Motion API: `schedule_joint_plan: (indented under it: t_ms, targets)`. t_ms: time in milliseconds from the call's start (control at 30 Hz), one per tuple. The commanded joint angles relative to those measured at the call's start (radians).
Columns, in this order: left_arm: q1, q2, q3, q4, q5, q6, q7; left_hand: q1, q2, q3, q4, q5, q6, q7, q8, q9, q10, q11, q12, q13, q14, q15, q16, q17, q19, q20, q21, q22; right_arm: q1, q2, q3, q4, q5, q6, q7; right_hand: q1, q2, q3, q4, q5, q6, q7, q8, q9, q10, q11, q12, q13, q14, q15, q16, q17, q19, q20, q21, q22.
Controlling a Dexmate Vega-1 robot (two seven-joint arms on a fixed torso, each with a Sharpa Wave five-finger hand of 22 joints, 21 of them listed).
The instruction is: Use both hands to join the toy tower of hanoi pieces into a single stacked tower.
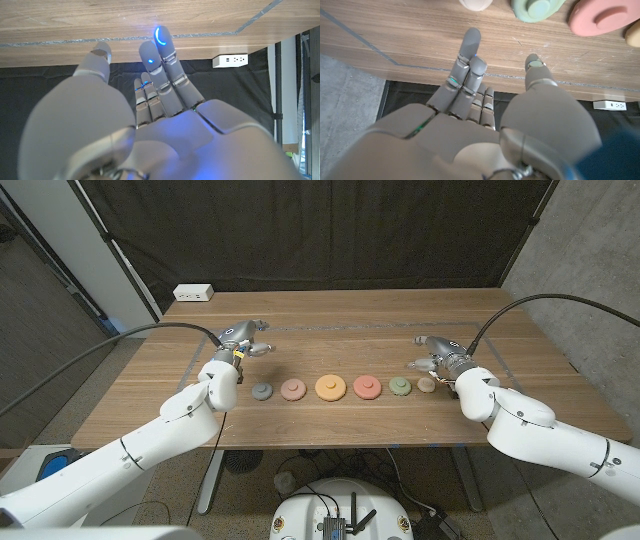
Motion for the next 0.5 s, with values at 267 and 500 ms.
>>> schedule_joint_plan:
  t_ms: [267,500]
  targets:
    - [0.016,-0.008,-0.016,0.007,-0.02,-0.022,0.028,0.005,0.013,-0.008,0.002,0.009,0.017,0.0,-0.002,0.006,0.013,0.005,-0.005,0.009,0.002,-0.041,0.015,-0.002,-0.012,-0.1,0.021,-0.01,-0.061,-0.045,0.004,-0.058,-0.037,0.013,0.022,0.009,-0.01,-0.011,0.0,-0.007,-0.021,0.004,-0.007,-0.002,-0.009,-0.001,0.004,-0.004,-0.022,-0.09,-0.015,-0.02,-0.019,-0.08,0.018,-0.007]
    - [0.019,-0.014,-0.02,0.013,-0.031,-0.036,0.036,0.006,0.016,-0.009,0.002,0.01,0.019,-0.001,-0.003,0.007,0.015,0.003,-0.006,0.012,0.0,-0.041,0.017,-0.005,-0.012,-0.1,0.027,-0.013,-0.078,-0.049,0.005,-0.067,-0.05,0.015,0.025,0.014,-0.009,-0.013,0.001,-0.011,-0.023,0.003,-0.006,-0.003,-0.013,-0.001,0.005,-0.005,-0.018,-0.09,-0.009,-0.019,-0.025,-0.08,0.026,-0.012]
